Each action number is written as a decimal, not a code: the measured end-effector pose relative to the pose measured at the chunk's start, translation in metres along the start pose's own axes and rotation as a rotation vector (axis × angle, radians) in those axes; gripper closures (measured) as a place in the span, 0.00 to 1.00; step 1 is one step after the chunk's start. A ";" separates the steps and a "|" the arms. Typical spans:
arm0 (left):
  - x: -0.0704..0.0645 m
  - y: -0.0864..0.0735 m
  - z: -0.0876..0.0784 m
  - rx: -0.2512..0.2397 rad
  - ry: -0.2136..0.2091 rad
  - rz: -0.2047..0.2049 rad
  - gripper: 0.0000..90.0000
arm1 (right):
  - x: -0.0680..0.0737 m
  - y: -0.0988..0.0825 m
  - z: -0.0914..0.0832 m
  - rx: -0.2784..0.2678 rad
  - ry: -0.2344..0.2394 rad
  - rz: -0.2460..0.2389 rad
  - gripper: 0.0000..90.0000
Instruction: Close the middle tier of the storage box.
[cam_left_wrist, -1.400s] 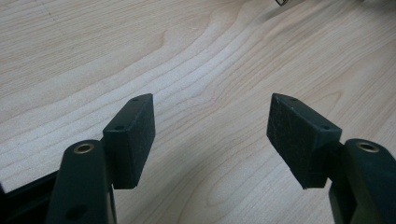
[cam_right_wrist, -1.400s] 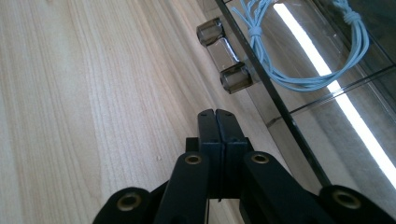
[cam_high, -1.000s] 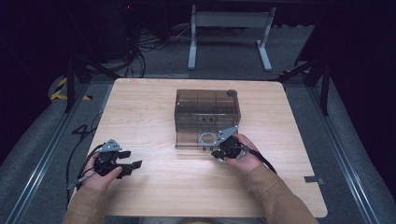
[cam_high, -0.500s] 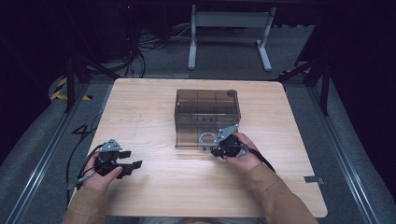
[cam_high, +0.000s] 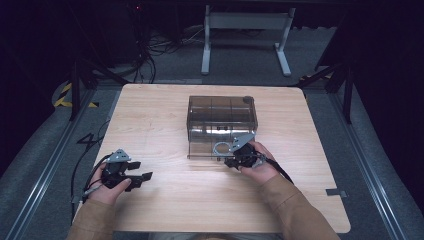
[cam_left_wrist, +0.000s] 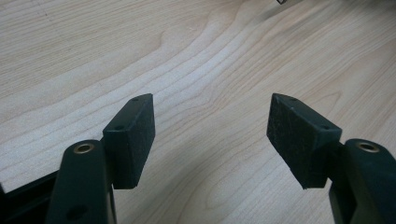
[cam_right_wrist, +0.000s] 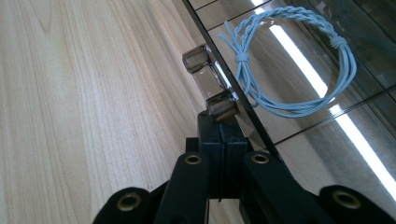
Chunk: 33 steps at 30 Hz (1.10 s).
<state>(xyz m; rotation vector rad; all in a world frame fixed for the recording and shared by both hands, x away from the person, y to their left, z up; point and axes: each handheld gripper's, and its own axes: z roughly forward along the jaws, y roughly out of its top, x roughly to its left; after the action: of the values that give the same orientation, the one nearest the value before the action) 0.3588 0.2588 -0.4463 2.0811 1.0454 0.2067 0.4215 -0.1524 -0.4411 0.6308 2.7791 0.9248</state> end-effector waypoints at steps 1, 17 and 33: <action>0.000 0.000 0.000 0.001 0.000 0.000 0.37 | 0.000 0.000 0.000 -0.004 0.000 0.003 1.00; 0.000 0.000 0.000 0.001 0.001 0.002 0.37 | -0.006 0.004 -0.007 -0.020 -0.032 0.009 1.00; 0.000 -0.001 0.000 0.002 0.002 0.001 0.37 | -0.014 0.012 -0.013 -0.039 -0.063 0.018 1.00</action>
<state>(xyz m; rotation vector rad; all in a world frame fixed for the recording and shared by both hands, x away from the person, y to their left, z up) 0.3582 0.2592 -0.4463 2.0839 1.0458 0.2079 0.4350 -0.1569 -0.4235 0.6687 2.6978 0.9432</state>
